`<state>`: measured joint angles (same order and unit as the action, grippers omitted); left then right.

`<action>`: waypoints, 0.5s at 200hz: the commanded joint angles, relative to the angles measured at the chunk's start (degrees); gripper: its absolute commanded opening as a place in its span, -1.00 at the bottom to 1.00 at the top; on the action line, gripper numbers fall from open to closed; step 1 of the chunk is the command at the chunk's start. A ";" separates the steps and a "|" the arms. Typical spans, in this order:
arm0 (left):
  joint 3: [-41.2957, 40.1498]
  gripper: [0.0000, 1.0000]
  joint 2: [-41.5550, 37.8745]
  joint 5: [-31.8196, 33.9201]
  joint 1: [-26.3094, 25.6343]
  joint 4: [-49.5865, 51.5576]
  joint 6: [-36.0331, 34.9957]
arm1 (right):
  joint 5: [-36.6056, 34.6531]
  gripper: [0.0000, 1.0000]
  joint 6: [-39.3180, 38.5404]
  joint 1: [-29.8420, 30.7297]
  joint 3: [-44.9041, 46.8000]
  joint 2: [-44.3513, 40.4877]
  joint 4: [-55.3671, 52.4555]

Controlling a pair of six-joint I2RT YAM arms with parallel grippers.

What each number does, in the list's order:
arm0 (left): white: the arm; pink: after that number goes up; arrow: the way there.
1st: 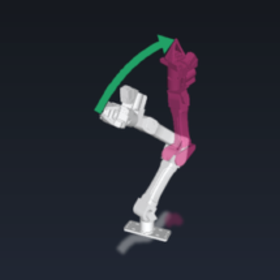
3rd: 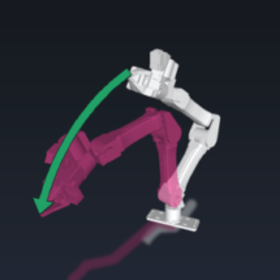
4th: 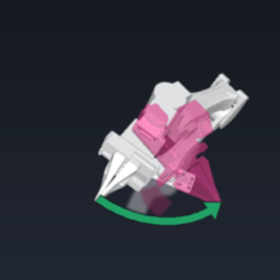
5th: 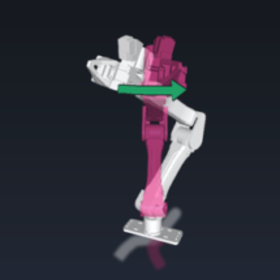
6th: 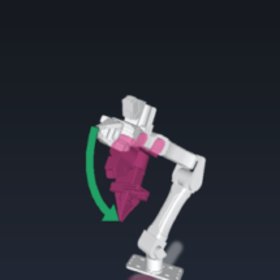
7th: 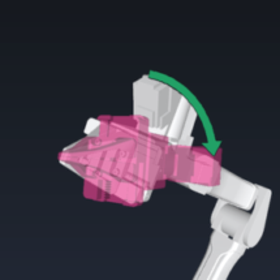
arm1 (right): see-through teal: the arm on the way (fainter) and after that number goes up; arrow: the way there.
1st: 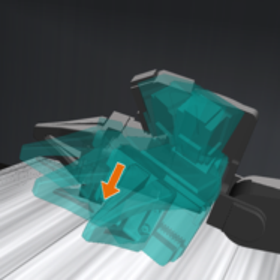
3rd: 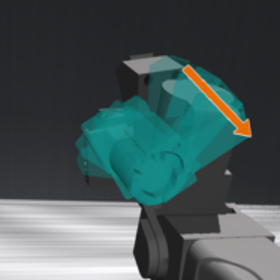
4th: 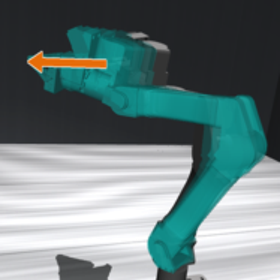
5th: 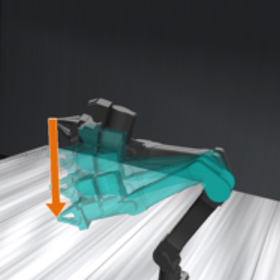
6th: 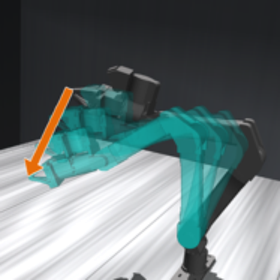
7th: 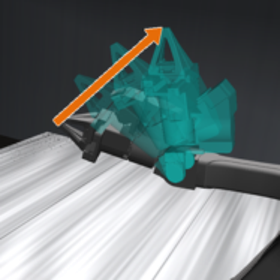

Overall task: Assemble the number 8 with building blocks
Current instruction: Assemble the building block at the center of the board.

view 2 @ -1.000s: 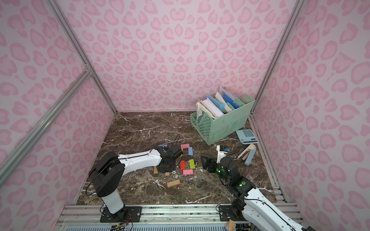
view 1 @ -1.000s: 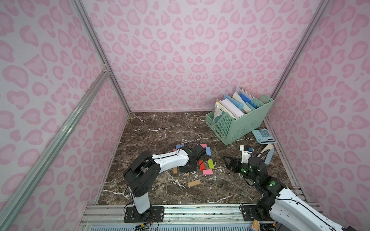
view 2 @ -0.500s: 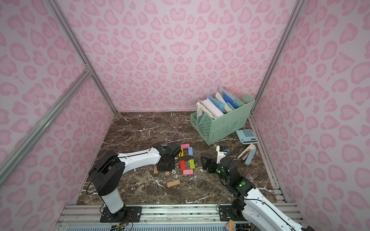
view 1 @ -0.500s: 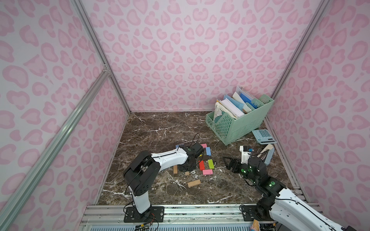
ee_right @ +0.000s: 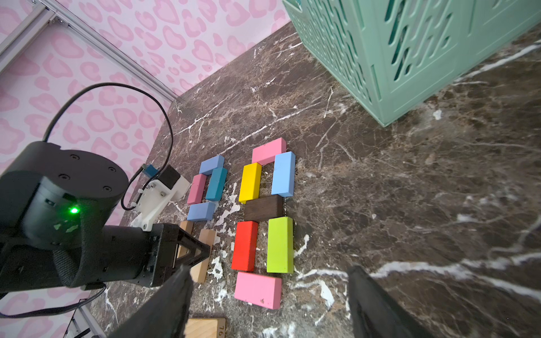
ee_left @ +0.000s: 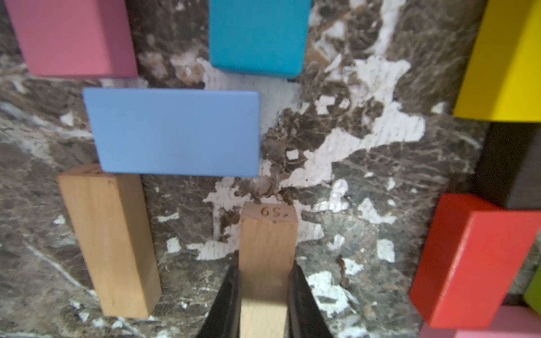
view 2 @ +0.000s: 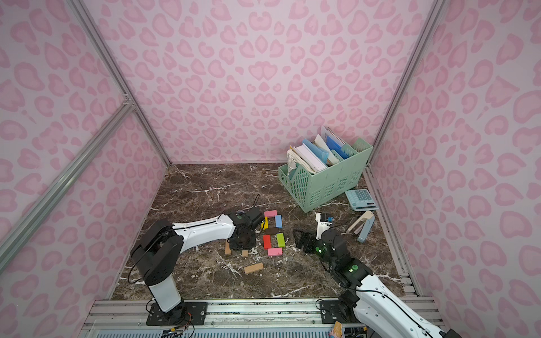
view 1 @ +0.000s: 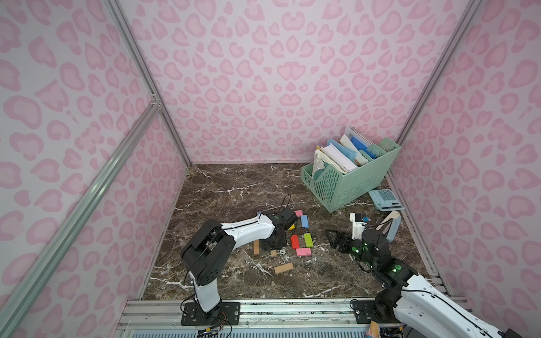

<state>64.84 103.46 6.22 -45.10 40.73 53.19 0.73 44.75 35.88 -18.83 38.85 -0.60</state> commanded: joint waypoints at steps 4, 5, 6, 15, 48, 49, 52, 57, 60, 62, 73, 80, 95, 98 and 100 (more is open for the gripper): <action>-0.20 -0.86 0.91 1.69 0.45 -3.20 -0.18 | 0.27 0.69 -0.21 0.03 -0.09 0.02 1.31; -0.22 -0.86 0.89 1.69 0.45 -3.15 -0.18 | 0.29 0.69 -0.24 0.00 -0.17 0.05 1.39; -0.23 -0.86 0.88 1.69 0.41 -3.13 -0.19 | 0.31 0.69 -0.26 -0.01 -0.16 0.07 1.35; -0.22 -0.86 0.74 1.75 0.50 -3.14 -0.18 | 0.26 0.69 -0.28 0.03 -0.15 0.04 1.45; -0.01 -0.89 0.13 2.04 0.47 -2.70 -0.23 | 0.29 0.69 -0.28 0.03 -0.18 0.16 1.42; 0.01 -0.89 0.10 2.04 0.50 -2.73 -0.26 | 0.31 0.69 -0.28 0.00 -0.12 0.12 1.41; 0.02 -0.89 0.12 2.14 0.46 -2.75 -0.28 | 0.25 0.69 -0.26 -0.04 -0.15 0.14 1.47; 0.06 -0.90 0.02 2.13 0.53 -2.75 -0.26 | 0.27 0.69 -0.27 -0.02 -0.10 0.14 1.49; 0.07 -0.90 -0.09 2.13 0.54 -2.69 -0.32 | 0.30 0.69 -0.26 0.03 -0.06 0.19 1.48; 0.10 -0.90 -0.10 2.18 0.47 -2.68 -0.33 | 0.30 0.69 -0.27 0.04 -0.11 0.18 1.48; 0.17 -0.92 -0.30 2.23 0.54 -2.45 -0.28 | 0.34 0.69 -0.28 -0.04 -0.22 0.26 1.62; 0.18 -0.93 -0.53 2.30 0.54 -2.41 -0.28 | 0.44 0.69 -0.28 -0.02 -0.23 0.29 1.71; 0.09 -0.96 -0.90 2.39 0.50 -2.20 -0.15 | 0.50 0.69 -0.28 -0.08 -0.21 0.44 1.82; 0.05 -0.96 -1.01 2.39 0.54 -2.20 -0.19 | 0.50 0.69 -0.27 -0.01 -0.16 0.44 1.83; 0.10 -0.97 -1.01 2.39 0.50 -2.18 -0.08 | 0.50 0.69 -0.28 -0.04 -0.22 0.48 1.83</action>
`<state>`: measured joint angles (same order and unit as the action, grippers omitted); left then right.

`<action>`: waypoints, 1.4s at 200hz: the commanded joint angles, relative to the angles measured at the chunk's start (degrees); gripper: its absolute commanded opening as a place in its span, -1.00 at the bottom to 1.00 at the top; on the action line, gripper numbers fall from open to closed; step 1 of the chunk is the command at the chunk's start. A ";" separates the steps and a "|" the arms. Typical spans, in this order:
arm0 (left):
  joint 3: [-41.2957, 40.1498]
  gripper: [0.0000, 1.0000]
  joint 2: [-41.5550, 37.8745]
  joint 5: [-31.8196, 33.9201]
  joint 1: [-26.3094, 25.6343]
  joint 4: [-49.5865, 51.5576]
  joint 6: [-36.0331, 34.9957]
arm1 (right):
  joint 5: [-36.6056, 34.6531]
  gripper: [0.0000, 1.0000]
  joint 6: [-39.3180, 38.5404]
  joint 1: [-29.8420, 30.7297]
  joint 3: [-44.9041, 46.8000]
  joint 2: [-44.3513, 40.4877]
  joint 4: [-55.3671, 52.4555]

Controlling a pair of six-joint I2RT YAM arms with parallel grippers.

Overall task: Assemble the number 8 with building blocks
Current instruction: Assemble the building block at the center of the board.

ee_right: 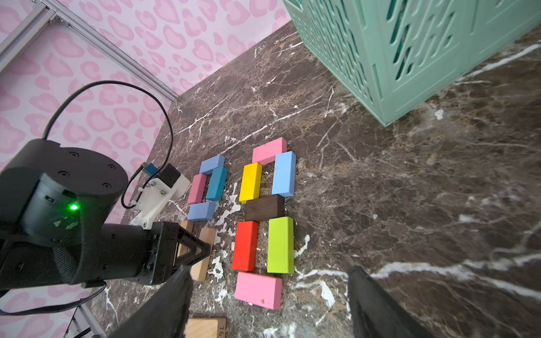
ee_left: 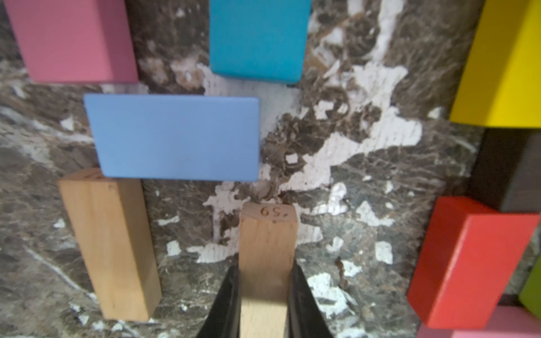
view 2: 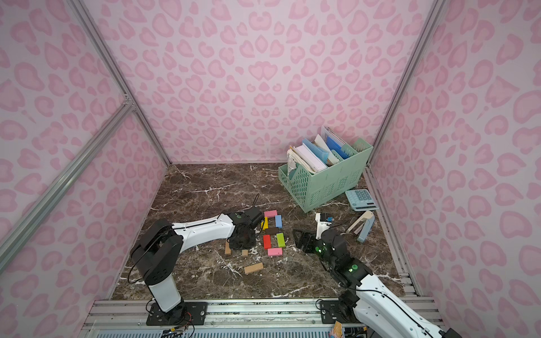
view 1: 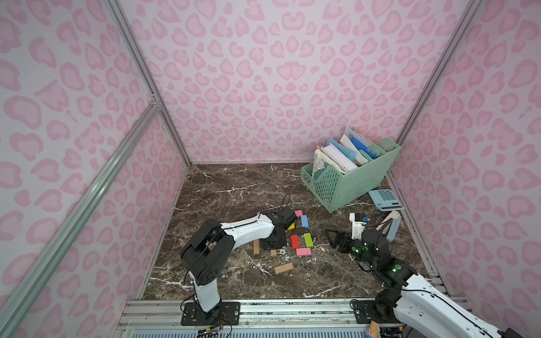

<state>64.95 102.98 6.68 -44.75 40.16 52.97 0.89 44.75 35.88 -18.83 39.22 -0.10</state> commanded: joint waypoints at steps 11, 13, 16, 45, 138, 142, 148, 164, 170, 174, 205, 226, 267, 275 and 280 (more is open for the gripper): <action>-0.08 -0.99 -0.83 1.89 0.16 -1.39 0.20 | 0.43 0.69 -0.26 -0.05 -0.21 0.15 1.39; -0.08 -0.98 -0.89 1.86 0.18 -1.40 0.27 | 0.37 0.68 -0.27 -0.09 -0.23 0.15 1.39; -0.15 -0.99 -1.01 1.85 0.11 -1.38 0.29 | 0.37 0.69 -0.25 -0.08 -0.20 0.24 1.38; -0.46 -1.00 -1.69 1.50 0.17 -1.18 0.68 | 0.50 0.69 -0.28 -0.03 -0.20 0.37 1.58; -0.48 -0.89 -0.42 1.76 0.19 -1.20 0.47 | 0.47 0.69 -0.28 -0.03 0.02 0.20 1.43; -0.44 -0.88 -0.41 1.74 0.13 -1.22 0.40 | 0.50 0.69 -0.28 -0.09 0.02 0.23 1.42; -0.44 -0.87 -0.19 1.76 0.19 -1.16 0.38 | 0.44 0.69 -0.28 -0.03 0.07 0.21 1.42; -0.34 -0.84 0.02 1.85 0.21 -1.29 0.29 | 0.44 0.69 -0.26 -0.04 0.11 0.09 1.37; -0.35 -0.84 0.07 1.93 0.26 -1.31 0.29 | 0.44 0.69 -0.19 -0.05 0.11 -0.02 1.37; -0.35 -0.83 0.16 1.95 0.25 -1.24 0.32 | 0.49 0.69 -0.17 -0.10 0.11 0.02 1.33; -0.27 -0.79 0.48 2.11 0.36 -1.28 0.20 | 0.49 0.69 -0.15 -0.10 0.30 -0.12 1.30; -0.18 -0.76 0.47 2.28 0.36 -1.25 0.20 | 0.43 0.69 -0.10 -0.02 0.28 -0.17 1.33; -0.08 -0.76 0.63 2.64 0.53 -1.14 0.12 | 0.60 0.69 0.01 -0.07 0.46 -0.06 1.50; -0.08 -0.75 0.57 2.64 0.49 -1.07 0.18 | 0.66 0.69 0.08 -0.09 0.53 -0.11 1.51; -0.11 -0.73 0.60 2.72 0.53 -1.10 0.21 | 0.62 0.69 0.09 -0.06 0.46 -0.10 1.65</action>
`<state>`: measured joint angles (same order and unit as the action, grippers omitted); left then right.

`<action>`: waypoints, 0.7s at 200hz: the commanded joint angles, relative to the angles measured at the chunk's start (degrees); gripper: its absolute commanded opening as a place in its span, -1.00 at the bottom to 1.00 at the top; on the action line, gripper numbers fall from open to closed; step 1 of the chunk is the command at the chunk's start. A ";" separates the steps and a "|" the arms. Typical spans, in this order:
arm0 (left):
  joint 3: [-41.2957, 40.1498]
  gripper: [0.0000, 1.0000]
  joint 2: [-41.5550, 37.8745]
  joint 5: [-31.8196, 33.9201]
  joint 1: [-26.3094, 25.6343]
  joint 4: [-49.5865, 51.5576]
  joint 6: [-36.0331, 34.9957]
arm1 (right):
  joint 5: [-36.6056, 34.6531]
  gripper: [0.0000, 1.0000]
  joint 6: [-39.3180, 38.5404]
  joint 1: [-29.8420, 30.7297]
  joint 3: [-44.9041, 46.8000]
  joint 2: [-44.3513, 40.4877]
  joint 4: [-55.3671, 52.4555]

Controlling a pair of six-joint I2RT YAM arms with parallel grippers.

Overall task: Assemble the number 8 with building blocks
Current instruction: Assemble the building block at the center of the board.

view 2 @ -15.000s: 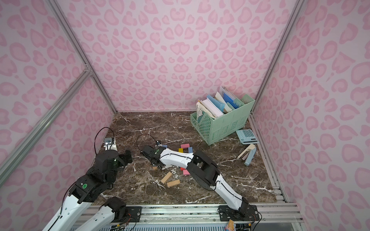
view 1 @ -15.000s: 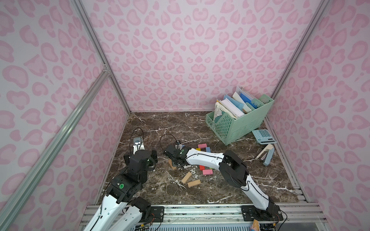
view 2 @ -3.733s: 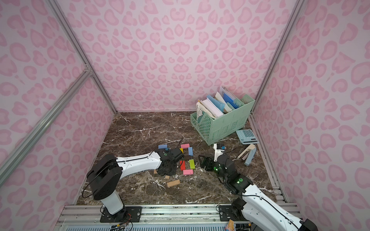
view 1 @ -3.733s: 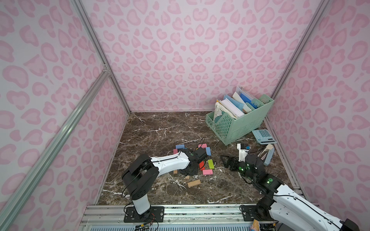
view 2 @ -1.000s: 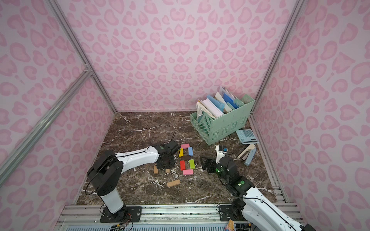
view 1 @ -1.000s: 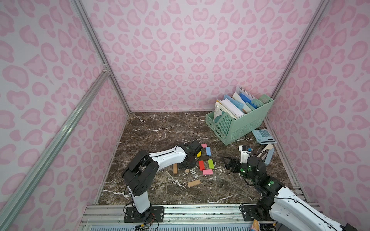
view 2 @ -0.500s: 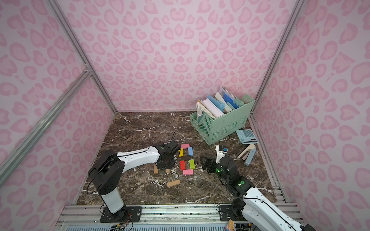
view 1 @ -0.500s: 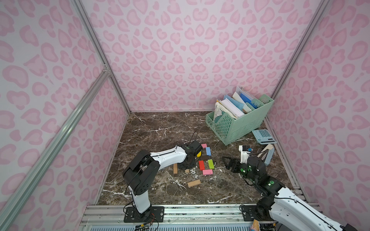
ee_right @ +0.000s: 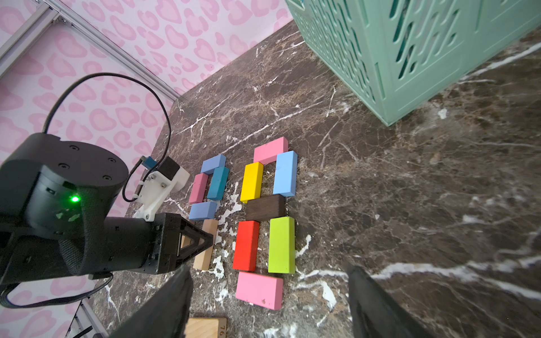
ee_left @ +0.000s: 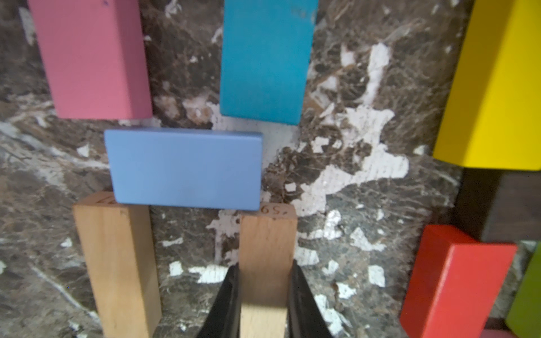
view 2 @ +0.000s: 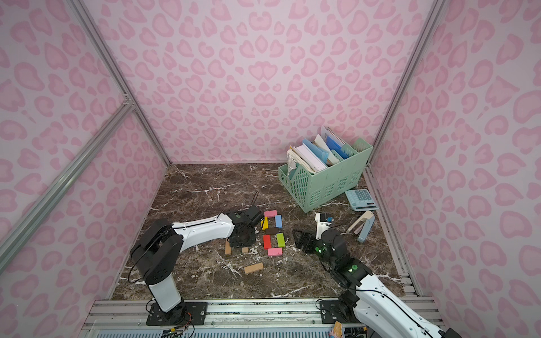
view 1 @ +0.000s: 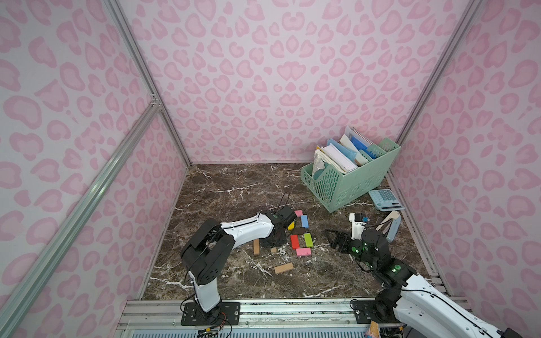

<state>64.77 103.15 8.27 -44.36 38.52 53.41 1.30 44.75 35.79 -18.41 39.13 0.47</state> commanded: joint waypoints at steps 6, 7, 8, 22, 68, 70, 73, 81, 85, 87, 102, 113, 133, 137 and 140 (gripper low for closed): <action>0.09 -0.71 0.33 1.13 0.11 0.50 -0.22 | 0.24 0.69 0.12 0.03 0.10 -0.02 1.10; 0.09 -0.70 0.31 1.18 0.08 0.50 -0.23 | 0.26 0.69 0.09 0.01 0.16 -0.02 1.11; 0.09 -0.69 0.30 1.20 0.12 0.55 -0.19 | 0.23 0.69 0.08 0.04 0.15 -0.02 1.11; 0.07 -0.60 0.21 1.38 0.14 0.72 -0.15 | 0.30 0.69 0.07 0.03 0.22 0.01 1.09; -0.09 -0.38 -0.57 1.29 0.11 0.89 0.02 | 0.38 0.69 0.09 0.01 0.17 -0.26 0.94; -0.13 -0.38 -0.58 1.30 0.10 0.90 -0.04 | 0.37 0.69 0.16 -0.01 0.21 -0.26 0.89; -0.09 -0.36 -0.66 1.31 0.14 0.87 -0.01 | 0.41 0.69 0.17 0.05 0.20 -0.31 0.85; -0.15 -0.34 -0.65 1.22 0.11 0.86 -0.02 | 0.37 0.69 0.20 -0.02 0.20 -0.32 0.85; -0.03 -0.33 -0.68 1.14 0.11 0.89 -0.02 | 0.42 0.69 0.22 0.01 0.22 -0.42 0.77; -0.03 -0.32 -0.74 1.13 0.10 0.86 0.00 | 0.43 0.69 0.22 -0.01 0.24 -0.43 0.76; 0.09 -0.29 -0.93 0.96 0.12 0.94 -0.14 | 0.39 0.69 0.18 0.05 0.24 -0.62 0.75; 0.13 -0.25 -1.14 0.80 0.15 0.94 -0.14 | 0.30 0.69 0.20 -0.01 0.31 -0.72 0.65; 0.35 -0.20 -1.67 0.44 0.13 1.13 -0.30 | 0.23 0.69 0.25 0.06 0.44 -0.92 0.59; 0.43 -0.18 -1.79 0.35 0.15 1.18 -0.34 | 0.25 0.69 0.29 0.05 0.43 -0.98 0.50; 0.46 -0.17 -1.93 0.28 0.08 1.23 -0.38 | 0.20 0.69 0.26 0.05 0.41 -0.95 0.53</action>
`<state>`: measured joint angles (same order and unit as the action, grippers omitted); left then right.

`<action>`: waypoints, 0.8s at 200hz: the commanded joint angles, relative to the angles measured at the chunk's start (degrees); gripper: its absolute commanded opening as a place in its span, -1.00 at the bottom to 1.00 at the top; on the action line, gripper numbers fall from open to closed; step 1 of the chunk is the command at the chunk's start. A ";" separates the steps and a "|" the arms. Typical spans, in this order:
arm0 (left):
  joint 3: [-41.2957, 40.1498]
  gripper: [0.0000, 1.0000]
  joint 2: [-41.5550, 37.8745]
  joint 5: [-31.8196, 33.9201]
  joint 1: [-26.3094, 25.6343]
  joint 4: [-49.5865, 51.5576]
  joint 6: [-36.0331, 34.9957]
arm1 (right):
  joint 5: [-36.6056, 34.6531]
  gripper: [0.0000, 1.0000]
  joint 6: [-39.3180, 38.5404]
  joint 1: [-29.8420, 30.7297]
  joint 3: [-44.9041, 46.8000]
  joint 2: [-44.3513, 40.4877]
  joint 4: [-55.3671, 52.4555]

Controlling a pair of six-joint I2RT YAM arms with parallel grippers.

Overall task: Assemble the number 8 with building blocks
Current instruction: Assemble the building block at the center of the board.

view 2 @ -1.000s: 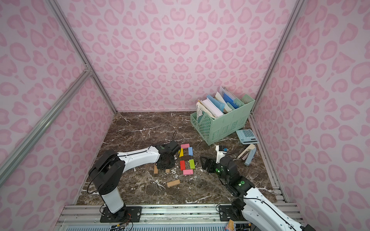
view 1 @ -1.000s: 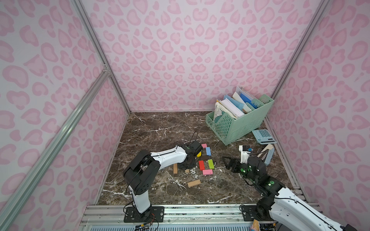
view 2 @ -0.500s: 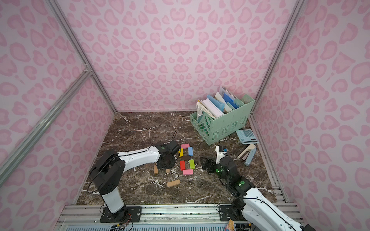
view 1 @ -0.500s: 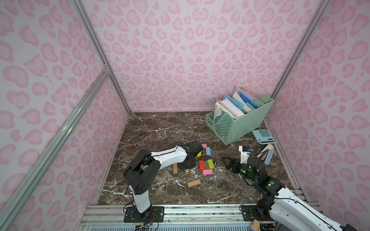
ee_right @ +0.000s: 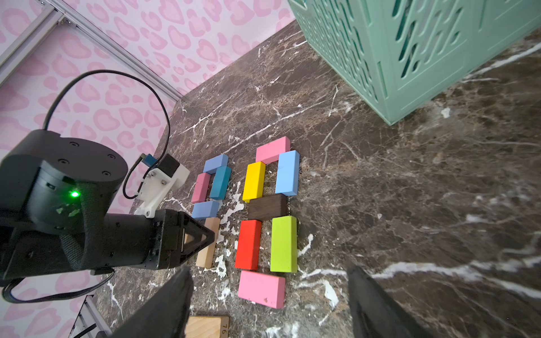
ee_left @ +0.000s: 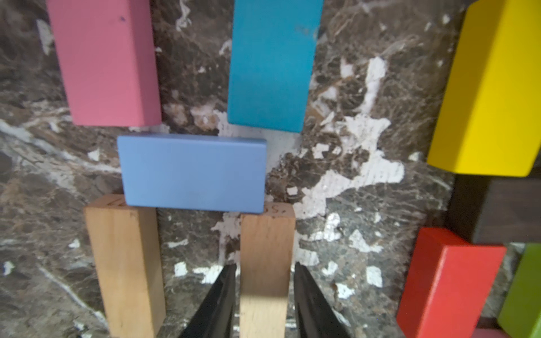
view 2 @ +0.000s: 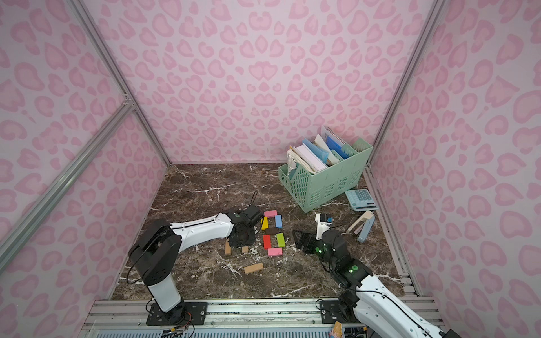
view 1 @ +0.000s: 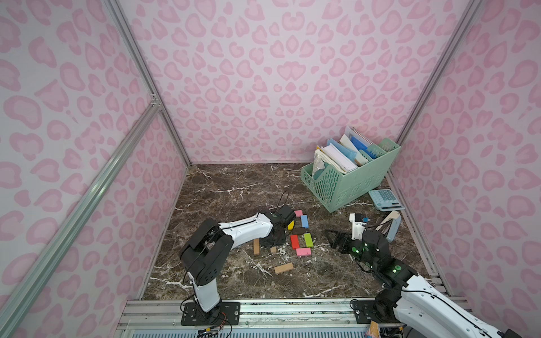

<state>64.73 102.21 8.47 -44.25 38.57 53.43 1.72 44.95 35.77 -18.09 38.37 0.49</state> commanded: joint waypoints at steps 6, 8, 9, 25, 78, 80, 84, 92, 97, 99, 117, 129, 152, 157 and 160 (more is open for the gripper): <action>0.74 -0.15 -1.25 -0.10 0.04 1.26 -0.50 | -0.17 0.69 0.05 0.08 0.08 -0.30 0.43; 0.72 -0.15 -1.34 -0.11 0.04 1.29 -0.54 | -0.19 0.69 0.01 0.02 0.07 -0.31 0.37; 0.78 -0.14 -1.37 -0.12 0.00 1.31 -0.57 | -0.16 0.69 -0.02 0.01 0.07 -0.36 0.34; 1.23 -0.09 -2.75 -0.29 0.01 1.47 -1.01 | -0.28 0.69 -0.20 0.07 -0.27 -0.41 -0.34; 1.94 0.39 -13.13 3.18 -0.07 4.27 -3.49 | -0.39 0.75 -2.07 0.06 -1.50 -1.33 -2.71; 1.97 0.42 -13.65 3.45 -0.08 4.46 -3.57 | -0.29 0.76 -2.19 0.08 -1.64 -1.36 -2.74; 1.90 0.46 -14.39 3.93 -0.07 4.88 -3.58 | -0.12 0.77 -2.38 0.07 -1.81 -1.28 -2.86; 1.61 0.54 -16.28 4.88 -0.05 5.67 -3.92 | 0.16 0.79 -3.00 0.02 -2.10 -1.03 -3.15; 1.55 0.58 -17.46 5.35 -0.10 6.07 -4.19 | 0.42 0.82 -3.40 0.03 -2.37 -0.74 -3.22; 1.48 0.59 -17.90 5.55 -0.06 6.25 -4.29 | 0.58 0.82 -3.51 0.01 -2.43 -0.62 -3.35; 0.63 0.73 -21.75 7.31 -0.10 7.84 -4.84 | 2.56 0.90 -4.73 0.03 -3.41 0.83 -3.48; 0.02 0.83 -23.94 8.57 -0.07 8.71 -5.23 | 4.43 0.97 -5.39 0.12 -3.89 2.10 -3.15; -1.25 0.95 -27.85 10.90 -0.02 9.84 -5.74 | 8.11 1.00 -6.19 0.81 -4.70 4.94 -1.96; -1.57 0.97 -28.65 11.47 0.04 10.03 -5.78 | 8.42 1.00 -6.35 1.32 -4.89 5.61 -1.77; -1.73 0.97 -29.06 11.81 0.04 10.10 -5.79 | 8.54 1.00 -6.41 1.74 -5.11 5.99 -1.79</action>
<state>63.99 75.75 16.29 -44.31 45.89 49.06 6.22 40.38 36.14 -22.04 42.28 -2.35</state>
